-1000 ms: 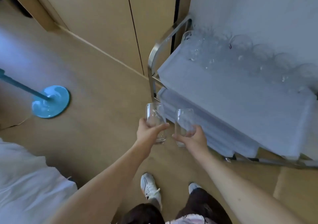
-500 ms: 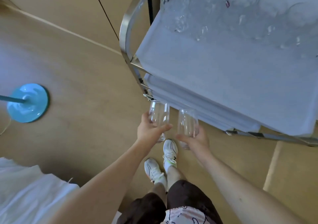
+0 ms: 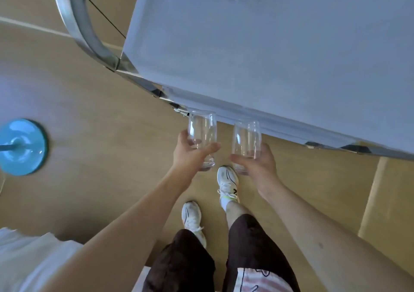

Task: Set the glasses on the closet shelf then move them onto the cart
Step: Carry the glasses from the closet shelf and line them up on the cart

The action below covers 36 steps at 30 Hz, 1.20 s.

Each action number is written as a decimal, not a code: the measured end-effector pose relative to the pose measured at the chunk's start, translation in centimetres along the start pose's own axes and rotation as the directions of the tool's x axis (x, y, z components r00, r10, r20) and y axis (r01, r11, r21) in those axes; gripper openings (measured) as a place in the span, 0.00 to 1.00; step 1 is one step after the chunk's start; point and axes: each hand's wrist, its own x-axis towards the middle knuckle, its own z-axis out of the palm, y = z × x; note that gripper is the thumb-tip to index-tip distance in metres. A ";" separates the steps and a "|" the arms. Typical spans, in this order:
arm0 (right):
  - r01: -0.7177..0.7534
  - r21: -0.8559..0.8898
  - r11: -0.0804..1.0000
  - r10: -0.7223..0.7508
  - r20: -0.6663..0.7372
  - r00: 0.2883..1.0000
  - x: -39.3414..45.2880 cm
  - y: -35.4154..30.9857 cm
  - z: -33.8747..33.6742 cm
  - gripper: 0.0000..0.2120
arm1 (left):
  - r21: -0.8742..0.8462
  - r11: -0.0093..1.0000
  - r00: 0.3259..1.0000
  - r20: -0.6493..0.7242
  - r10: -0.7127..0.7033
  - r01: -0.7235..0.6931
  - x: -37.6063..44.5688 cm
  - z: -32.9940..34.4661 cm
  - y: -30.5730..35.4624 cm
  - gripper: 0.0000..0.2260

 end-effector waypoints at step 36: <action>0.801 0.288 0.524 -0.775 -0.230 0.589 16.7 4.3 0.4 0.44 | -0.241 0.491 0.449 0.209 0.869 -0.837 19.5 7.9 -3.1 0.34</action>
